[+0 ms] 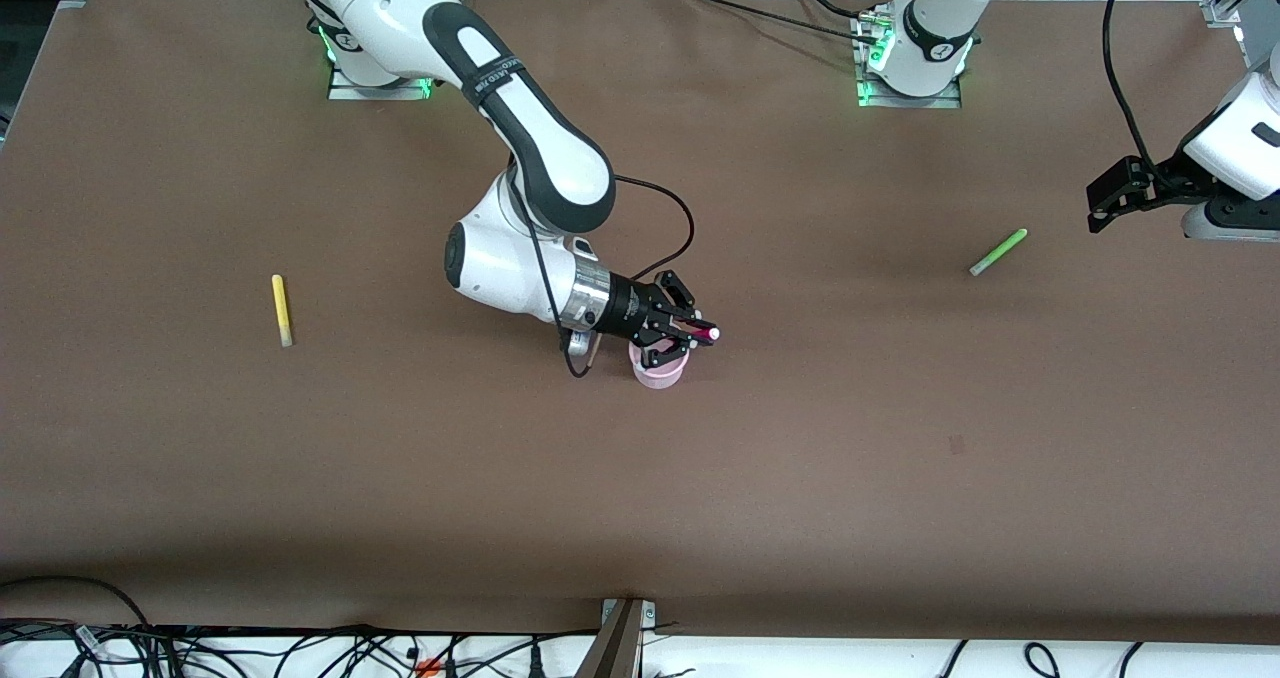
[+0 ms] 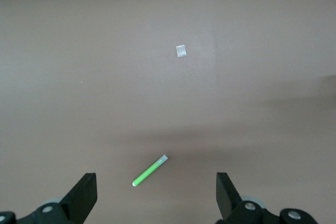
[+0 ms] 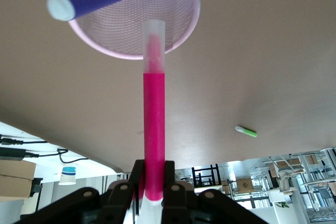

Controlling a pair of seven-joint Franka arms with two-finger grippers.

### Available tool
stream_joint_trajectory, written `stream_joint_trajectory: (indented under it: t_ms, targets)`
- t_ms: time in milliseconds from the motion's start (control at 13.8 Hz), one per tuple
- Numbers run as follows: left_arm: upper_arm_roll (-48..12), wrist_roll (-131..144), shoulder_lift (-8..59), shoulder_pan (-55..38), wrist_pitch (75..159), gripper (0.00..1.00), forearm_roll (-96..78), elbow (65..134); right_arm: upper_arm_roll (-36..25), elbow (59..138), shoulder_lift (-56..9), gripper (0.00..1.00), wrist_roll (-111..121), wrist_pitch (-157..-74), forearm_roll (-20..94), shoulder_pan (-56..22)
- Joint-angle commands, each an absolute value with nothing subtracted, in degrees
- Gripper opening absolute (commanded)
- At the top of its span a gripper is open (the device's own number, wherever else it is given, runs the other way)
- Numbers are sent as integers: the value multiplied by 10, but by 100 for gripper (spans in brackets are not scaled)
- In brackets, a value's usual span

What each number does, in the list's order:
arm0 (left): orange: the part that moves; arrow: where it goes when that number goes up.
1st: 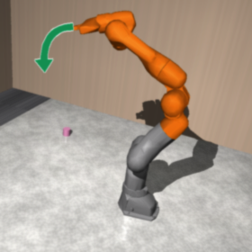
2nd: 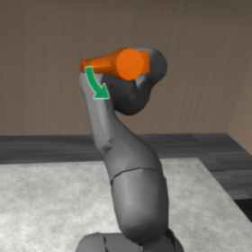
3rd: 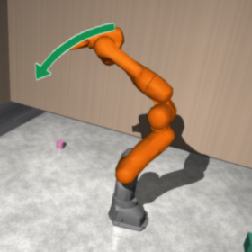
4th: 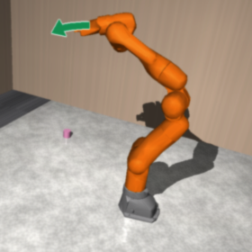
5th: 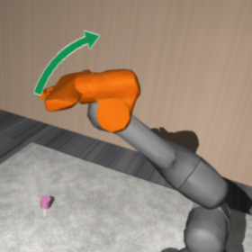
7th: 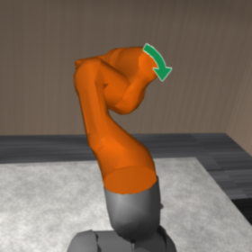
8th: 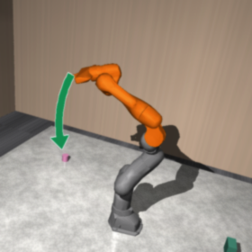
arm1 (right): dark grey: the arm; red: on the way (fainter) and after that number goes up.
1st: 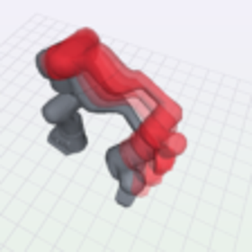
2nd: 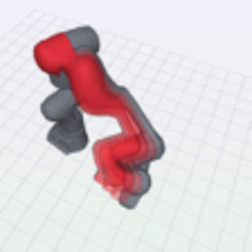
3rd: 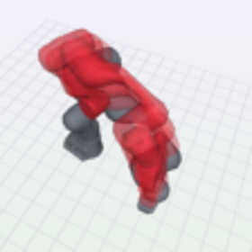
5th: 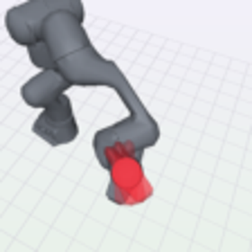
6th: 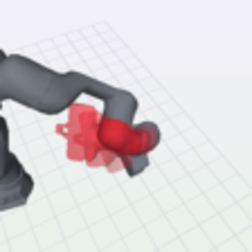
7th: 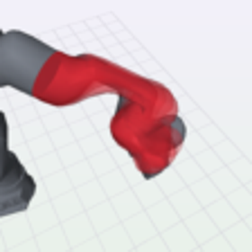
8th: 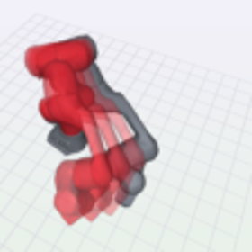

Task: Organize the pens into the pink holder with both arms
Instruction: 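Insert the pink pen into the pink cup with the right gripper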

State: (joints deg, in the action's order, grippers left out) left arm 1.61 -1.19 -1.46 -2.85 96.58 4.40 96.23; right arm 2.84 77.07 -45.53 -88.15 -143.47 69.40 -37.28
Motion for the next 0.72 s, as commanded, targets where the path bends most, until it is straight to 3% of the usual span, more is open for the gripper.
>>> stream_joint_trajectory:
  t_ms: [0,650]
  targets:
    - [22,0,-16,-32,953,100,39,959,23,768,-463,2,-885,-1445,707,-385]
    - [18,8,-9,-40,946,100,39,959,21,776,-475,8,-853,-1439,700,-375]
